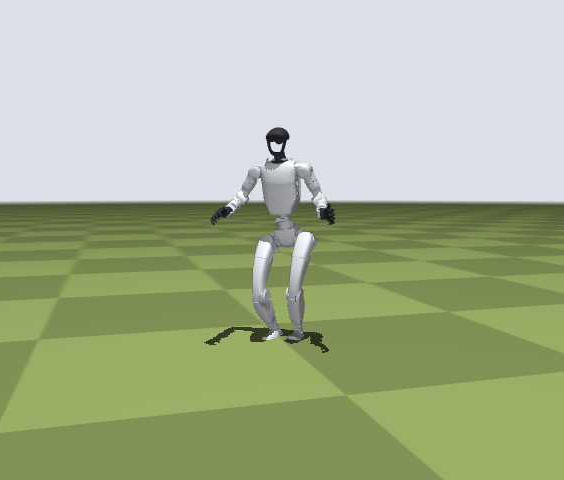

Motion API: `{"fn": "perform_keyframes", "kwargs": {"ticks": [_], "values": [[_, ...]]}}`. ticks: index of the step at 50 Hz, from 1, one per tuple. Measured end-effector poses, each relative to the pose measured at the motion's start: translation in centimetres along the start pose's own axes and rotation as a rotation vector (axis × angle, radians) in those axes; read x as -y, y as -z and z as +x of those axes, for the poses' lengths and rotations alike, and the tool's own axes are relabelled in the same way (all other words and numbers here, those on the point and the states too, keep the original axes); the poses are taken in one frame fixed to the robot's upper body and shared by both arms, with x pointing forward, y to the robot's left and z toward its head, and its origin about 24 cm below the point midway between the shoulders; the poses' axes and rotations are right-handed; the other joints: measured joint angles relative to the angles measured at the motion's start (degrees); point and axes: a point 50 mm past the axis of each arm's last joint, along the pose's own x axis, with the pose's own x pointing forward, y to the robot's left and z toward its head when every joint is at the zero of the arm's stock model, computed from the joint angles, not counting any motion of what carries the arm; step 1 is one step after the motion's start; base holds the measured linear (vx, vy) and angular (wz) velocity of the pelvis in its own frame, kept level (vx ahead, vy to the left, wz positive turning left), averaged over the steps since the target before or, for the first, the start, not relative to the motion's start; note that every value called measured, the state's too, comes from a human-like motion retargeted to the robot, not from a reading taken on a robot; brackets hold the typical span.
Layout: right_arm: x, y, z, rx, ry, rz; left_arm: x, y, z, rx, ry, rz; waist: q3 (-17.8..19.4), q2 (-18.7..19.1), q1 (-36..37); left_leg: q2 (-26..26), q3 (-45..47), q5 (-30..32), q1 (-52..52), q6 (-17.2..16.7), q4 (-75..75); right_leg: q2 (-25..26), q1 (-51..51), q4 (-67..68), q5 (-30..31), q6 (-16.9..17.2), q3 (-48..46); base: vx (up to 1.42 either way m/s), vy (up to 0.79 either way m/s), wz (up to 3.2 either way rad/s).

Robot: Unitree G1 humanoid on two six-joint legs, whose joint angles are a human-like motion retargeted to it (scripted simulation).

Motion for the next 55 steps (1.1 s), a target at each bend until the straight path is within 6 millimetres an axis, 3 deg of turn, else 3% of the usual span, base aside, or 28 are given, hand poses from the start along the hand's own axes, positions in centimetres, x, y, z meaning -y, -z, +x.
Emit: {"fn": "perform_keyframes", "kwargs": {"ticks": [5,9,13,17,20,22,26,28,31,35,38,40,43,45,48,52,55], "values": [[-1.2,2.4,-2.4,-0.098,-0.029,-0.030,4.3,-7.1,2.7,0.358,0.037,-0.055,2.1,-0.4,-5.1,-3.4,0.5,1.1,5.1,-0.3,-5.6,-2.8,0.6,3.5,0.8,2.2,2.3,-0.05,0.08,-0.04],[-3.2,4.4,-4.8,-0.206,-0.110,-0.027,6.7,-9.8,2.6,0.490,0.073,-0.095,3.9,-0.9,-7.5,-5.2,0.8,2.9,9.0,-0.5,-9.7,-5.0,0.8,6.3,1.6,3.6,3.0,-0.08,0.07,-0.22],[-5.7,6.1,-7.4,-0.322,-0.236,0.007,8.6,-9.9,1.6,0.500,0.126,-0.121,4.6,-1.0,-7.2,-5.0,1.7,4.1,10.5,-0.7,-12.5,-7.4,-0.6,8.8,0.3,2.4,1.7,-0.10,0.04,-0.45],[-7.6,6.8,-9.0,-0.387,-0.347,0.037,9.8,-8.3,0.2,0.429,0.191,-0.122,6.1,-2.7,-6.1,-6.0,2.0,5.0,12.4,-0.4,-14.5,-9.4,1.3,11.4,0.2,2.8,1.1,-0.09,-0.01,-0.26],[-8.2,6.5,-8.7,-0.369,-0.385,0.036,10.4,-6.6,-1.1,0.365,0.250,-0.102,7.3,-3.7,-4.5,-6.0,2.1,5.3,12.6,0.0,-14.3,-9.5,3.9,10.7,0.0,3.0,0.4,-0.09,-0.05,-0.25],[-7.4,5.9,-7.2,-0.317,-0.361,0.012,10.7,-5.4,-2.0,0.320,0.298,-0.076,7.6,-3.3,-2.8,-4.4,2.3,5.1,10.9,0.2,-12.3,-7.8,5.4,7.6,-0.3,2.7,-0.5,-0.11,-0.08,-0.34],[-4.0,2.9,-2.2,-0.112,-0.206,-0.062,10.7,-2.7,-3.8,0.227,0.416,0.011,7.6,1.3,1.8,3.6,1.9,3.3,1.8,-0.7,0.7,0.1,6.7,-1.2,-0.4,0.1,-3.3,-0.13,-0.12,-0.68],[-1.5,0.1,0.6,0.031,-0.085,-0.099,10.4,-1.3,-4.7,0.183,0.473,0.068,8.6,5.5,5.5,9.4,-1.7,2.6,-3.5,-2.6,12.1,6.7,8.0,-5.3,0.8,-1.5,-4.9,-0.11,-0.16,-1.45],[2.9,-5.3,3.7,0.278,0.128,-0.140,9.2,0.6,-5.9,0.118,0.527,0.164,11.3,11.2,10.7,16.4,-5.8,6.5,-9.0,-7.5,27.1,15.0,11.0,-9.4,2.7,-3.4,-5.8,-0.09,-0.15,-1.45],[7.4,-12.7,4.5,0.598,0.361,-0.154,6.5,2.8,-7.5,0.025,0.527,0.294,14.2,15.6,14.4,22.1,-7.9,12.3,-14.8,-11.0,43.0,20.6,13.5,-12.2,4.6,-5.1,-5.7,-0.10,-0.11,-0.72],[8.2,-15.3,3.8,0.722,0.414,-0.122,3.7,4.1,-8.6,-0.052,0.479,0.386,15.1,16.3,15.1,24.1,-7.8,14.6,-15.5,-11.4,50.2,21.9,13.8,-12.4,5.2,-5.6,-5.0,-0.10,-0.03,-0.40],[7.5,-15.9,3.3,0.748,0.392,-0.069,2.1,4.9,-9.3,-0.103,0.437,0.430,15.2,16.3,15.2,25.1,-7.5,14.5,-13.6,-11.1,51.6,22.3,13.4,-12.1,5.3,-5.6,-4.3,-0.10,0.03,-0.41],[4.3,-12.9,3.3,0.603,0.263,0.009,0.9,5.5,-10.0,-0.150,0.369,0.450,15.0,16.0,14.3,25.1,-6.0,11.1,-6.1,-10.4,46.8,21.8,12.5,-10.4,5.3,-4.9,-3.2,-0.09,0.10,-0.40],[1.5,-9.3,3.0,0.435,0.154,0.042,0.9,5.6,-10.2,-0.155,0.324,0.432,15.1,15.6,12.8,23.9,-4.0,6.8,0.2,-9.2,40.2,20.6,11.0,-7.4,4.9,-3.9,-2.6,-0.11,0.16,-0.16],[-2.8,-2.7,0.8,0.131,0.000,0.050,2.4,4.6,-9.3,-0.081,0.235,0.357,16.3,11.7,6.8,15.2,-0.3,0.5,7.8,-6.2,26.6,13.4,6.3,4.1,3.3,-1.2,-0.9,-0.16,0.17,0.68],[-6.5,4.7,-5.2,-0.257,-0.111,0.034,5.5,0.4,-6.2,0.139,0.089,0.172,16.3,0.5,-3.9,-4.0,2.1,0.0,13.5,-0.5,5.8,-6.4,-6.7,27.0,6.2,2.3,5.6,-0.18,0.15,1.48],[-7.4,7.6,-9.7,-0.453,-0.131,0.025,7.1,-4.3,-3.9,0.355,-0.028,0.026,17.9,-3.6,-7.1,-11.2,0.0,0.0,18.1,1.7,-0.8,-9.2,-11.2,37.8,8.9,3.6,11.6,-0.07,0.09,0.47]]}}
